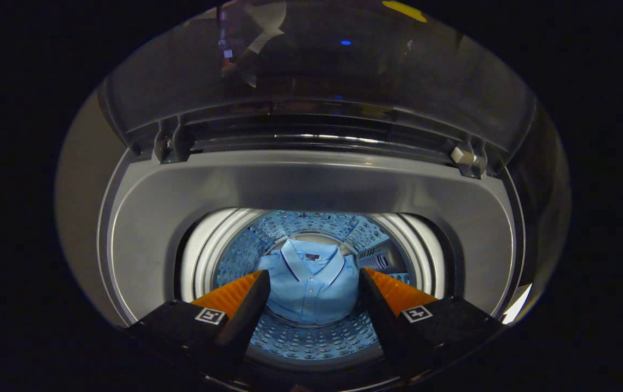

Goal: Put the clothes into the washing machine and then close the washing machine lid.

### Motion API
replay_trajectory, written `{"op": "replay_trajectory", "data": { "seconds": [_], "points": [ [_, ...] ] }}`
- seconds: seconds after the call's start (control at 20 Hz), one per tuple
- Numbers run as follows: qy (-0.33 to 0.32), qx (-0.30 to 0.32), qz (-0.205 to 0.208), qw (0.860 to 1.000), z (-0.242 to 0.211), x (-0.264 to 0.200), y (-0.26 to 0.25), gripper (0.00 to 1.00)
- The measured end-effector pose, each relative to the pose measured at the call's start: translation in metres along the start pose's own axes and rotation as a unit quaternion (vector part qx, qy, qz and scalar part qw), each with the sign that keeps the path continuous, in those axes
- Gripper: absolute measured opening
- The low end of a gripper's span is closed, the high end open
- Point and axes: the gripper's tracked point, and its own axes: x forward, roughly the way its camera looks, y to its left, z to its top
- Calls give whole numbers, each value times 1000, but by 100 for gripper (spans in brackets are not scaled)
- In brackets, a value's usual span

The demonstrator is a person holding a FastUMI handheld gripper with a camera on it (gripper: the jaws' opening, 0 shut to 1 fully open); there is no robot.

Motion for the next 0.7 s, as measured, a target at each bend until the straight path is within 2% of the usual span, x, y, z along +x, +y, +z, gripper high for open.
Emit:
{"op": "replay_trajectory", "data": {
  "seconds": [0.35, 0.7],
  "points": [
    [-31, 15, -5, 999, 19, -40, -7, 100],
    [-114, 46, 2, 992, 78, -129, -16, 100]
  ]
}}
